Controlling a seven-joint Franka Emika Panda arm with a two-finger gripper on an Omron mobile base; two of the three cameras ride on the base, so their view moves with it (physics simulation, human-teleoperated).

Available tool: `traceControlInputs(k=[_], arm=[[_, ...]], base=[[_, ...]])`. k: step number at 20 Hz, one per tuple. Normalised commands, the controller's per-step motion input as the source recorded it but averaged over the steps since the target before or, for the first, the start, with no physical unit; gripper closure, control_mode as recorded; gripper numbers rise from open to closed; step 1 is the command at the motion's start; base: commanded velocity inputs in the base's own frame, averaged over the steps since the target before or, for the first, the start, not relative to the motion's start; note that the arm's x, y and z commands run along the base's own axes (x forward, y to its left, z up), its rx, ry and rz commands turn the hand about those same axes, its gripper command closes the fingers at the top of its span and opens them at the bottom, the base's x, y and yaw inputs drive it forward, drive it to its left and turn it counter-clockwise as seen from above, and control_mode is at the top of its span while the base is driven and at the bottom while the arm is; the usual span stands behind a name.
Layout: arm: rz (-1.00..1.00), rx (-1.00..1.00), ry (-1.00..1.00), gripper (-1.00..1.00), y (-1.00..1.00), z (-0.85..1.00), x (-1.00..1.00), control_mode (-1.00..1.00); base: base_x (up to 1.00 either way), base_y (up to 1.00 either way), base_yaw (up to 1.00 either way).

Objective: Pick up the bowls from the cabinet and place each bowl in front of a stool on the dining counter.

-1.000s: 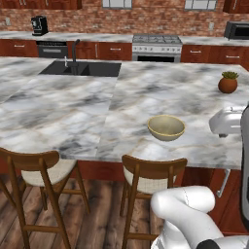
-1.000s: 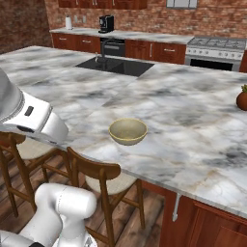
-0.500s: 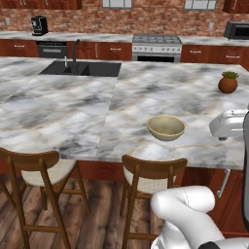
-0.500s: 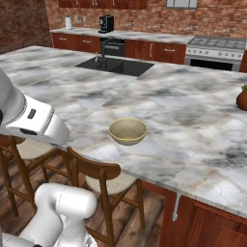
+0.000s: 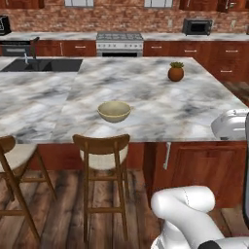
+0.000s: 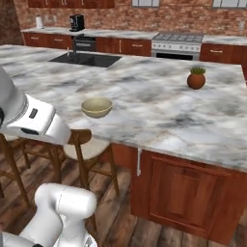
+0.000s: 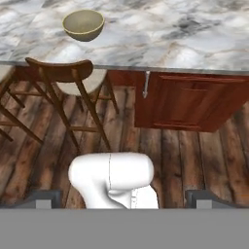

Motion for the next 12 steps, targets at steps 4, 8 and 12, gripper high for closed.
traceControlInputs(k=[4,8,12], arm=[[0.0,0.0,0.0,-1.0,0.0,0.0,0.0,1.0],[0.0,0.0,0.0,-1.0,0.0,0.0,0.0,1.0],[0.0,0.0,0.0,-1.0,0.0,0.0,0.0,1.0]], base=[[-0.67,-0.56,-0.57],[-0.15,-0.81,-0.62],[0.17,-1.0,-0.45]])
